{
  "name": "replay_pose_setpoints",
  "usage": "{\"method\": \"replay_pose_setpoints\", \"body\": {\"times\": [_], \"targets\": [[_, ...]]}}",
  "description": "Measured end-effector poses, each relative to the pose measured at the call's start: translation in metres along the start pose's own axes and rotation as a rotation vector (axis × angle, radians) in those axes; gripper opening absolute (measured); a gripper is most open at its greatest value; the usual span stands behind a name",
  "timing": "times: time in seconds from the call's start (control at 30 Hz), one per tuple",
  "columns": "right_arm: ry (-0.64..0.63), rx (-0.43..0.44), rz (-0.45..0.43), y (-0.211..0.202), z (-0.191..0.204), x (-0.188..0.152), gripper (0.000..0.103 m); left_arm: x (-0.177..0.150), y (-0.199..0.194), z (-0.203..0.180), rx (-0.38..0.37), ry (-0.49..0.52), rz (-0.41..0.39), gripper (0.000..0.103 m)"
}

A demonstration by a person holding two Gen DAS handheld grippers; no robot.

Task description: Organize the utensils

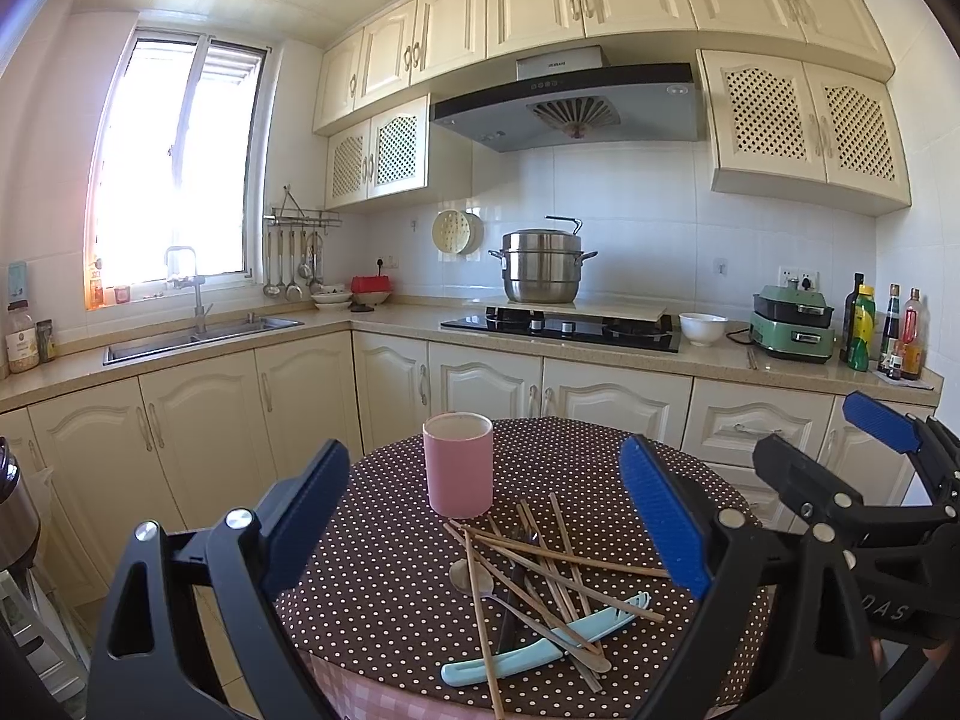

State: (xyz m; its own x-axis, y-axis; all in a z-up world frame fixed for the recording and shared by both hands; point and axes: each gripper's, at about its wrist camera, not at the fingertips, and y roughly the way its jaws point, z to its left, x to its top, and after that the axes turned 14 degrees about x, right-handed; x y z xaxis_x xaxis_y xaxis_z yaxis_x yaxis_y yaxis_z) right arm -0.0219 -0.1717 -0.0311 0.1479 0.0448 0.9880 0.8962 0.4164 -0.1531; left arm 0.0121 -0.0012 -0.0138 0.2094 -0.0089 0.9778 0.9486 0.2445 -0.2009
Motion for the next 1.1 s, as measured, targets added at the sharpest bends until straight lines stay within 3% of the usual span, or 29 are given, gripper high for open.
{"method": "replay_pose_setpoints", "body": {"times": [0.23,0.47,0.7,0.9,1.0,1.1], "targets": [[0.008,0.005,0.022,0.008,-0.003,-0.001,0.097,-0.006,0.009,-0.002,0.005,0.013,0.029,0.090],[0.028,0.019,0.087,0.030,-0.011,-0.007,0.097,-0.009,0.038,-0.007,-0.007,0.043,0.131,0.090],[0.031,0.003,0.206,0.065,-0.033,-0.020,0.097,-0.025,0.093,-0.002,-0.069,0.011,0.350,0.090],[0.038,0.010,0.336,0.100,-0.053,-0.042,0.097,-0.058,0.156,0.011,-0.096,-0.056,0.613,0.089],[0.024,0.026,0.391,0.118,-0.059,-0.052,0.097,-0.074,0.178,0.009,-0.095,-0.053,0.694,0.089],[-0.003,0.055,0.455,0.140,-0.063,-0.059,0.097,-0.085,0.196,-0.002,-0.115,-0.017,0.775,0.072]]}}
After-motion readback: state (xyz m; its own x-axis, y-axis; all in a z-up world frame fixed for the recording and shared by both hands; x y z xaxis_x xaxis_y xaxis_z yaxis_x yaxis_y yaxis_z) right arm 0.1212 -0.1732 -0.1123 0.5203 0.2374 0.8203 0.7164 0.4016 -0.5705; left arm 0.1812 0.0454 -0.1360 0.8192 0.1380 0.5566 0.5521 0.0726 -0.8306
